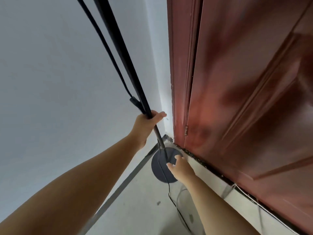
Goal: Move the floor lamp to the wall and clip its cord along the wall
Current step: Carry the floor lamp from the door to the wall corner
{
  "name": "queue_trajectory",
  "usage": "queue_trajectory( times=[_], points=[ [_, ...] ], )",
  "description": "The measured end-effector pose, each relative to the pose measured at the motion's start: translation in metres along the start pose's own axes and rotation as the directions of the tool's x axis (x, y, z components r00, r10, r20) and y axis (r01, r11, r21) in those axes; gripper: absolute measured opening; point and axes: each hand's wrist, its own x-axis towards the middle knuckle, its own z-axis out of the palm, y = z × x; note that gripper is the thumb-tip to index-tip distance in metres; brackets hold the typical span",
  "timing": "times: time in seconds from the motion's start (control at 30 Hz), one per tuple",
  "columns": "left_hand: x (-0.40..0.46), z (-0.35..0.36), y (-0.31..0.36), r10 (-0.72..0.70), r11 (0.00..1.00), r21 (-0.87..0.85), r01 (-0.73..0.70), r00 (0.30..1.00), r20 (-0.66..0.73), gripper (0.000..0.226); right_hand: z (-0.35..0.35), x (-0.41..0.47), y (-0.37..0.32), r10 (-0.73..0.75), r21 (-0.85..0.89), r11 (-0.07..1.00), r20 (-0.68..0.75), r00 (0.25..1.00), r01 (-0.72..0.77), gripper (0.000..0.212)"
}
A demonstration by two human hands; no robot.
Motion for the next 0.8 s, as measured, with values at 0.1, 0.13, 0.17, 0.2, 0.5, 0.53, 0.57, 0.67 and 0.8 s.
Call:
queue_trajectory(
  times=[0.1,0.13,0.17,0.2,0.5,0.53,0.57,0.67,0.8],
  points=[
    [0.005,0.002,-0.003,0.072,0.997,0.02,-0.072,0.997,0.0,0.043,0.03,0.027,0.0,0.059,0.092,0.994,0.042,0.997,-0.062,0.061],
    [0.005,0.004,-0.005,0.09,0.996,0.002,-0.09,0.996,0.009,0.045,0.038,0.034,0.001,0.079,0.134,0.987,0.056,0.995,-0.086,0.061],
    [0.005,0.006,-0.007,0.112,0.994,-0.022,-0.112,0.994,0.016,0.046,0.048,0.042,0.003,0.093,0.181,0.978,0.07,0.993,-0.104,0.063],
    [0.004,0.008,-0.008,0.132,0.991,-0.04,-0.131,0.991,0.014,0.047,0.056,0.049,0.004,0.104,0.227,0.966,0.091,0.99,-0.122,0.064],
    [0.018,0.015,-0.018,0.292,0.955,-0.055,-0.292,0.956,-0.016,0.054,0.123,0.101,0.008,-0.036,0.372,0.927,0.193,0.98,-0.039,0.01],
    [0.018,0.015,-0.018,0.295,0.953,-0.06,-0.296,0.955,-0.022,0.054,0.127,0.098,0.009,-0.038,0.357,0.933,0.199,0.979,-0.036,0.02],
    [0.017,0.015,-0.017,0.29,0.955,-0.062,-0.291,0.957,-0.026,0.055,0.129,0.094,0.013,-0.007,0.354,0.933,0.208,0.978,-0.068,0.029],
    [0.011,0.014,-0.014,0.266,0.962,-0.045,-0.268,0.963,-0.032,0.055,0.114,0.079,0.031,0.253,0.433,0.871,0.014,0.967,-0.234,0.043],
    [0.004,0.013,-0.008,0.224,0.974,-0.008,-0.224,0.973,-0.056,0.049,0.056,0.062,0.03,0.291,0.684,0.721,-0.446,0.846,0.113,0.032]
  ],
)
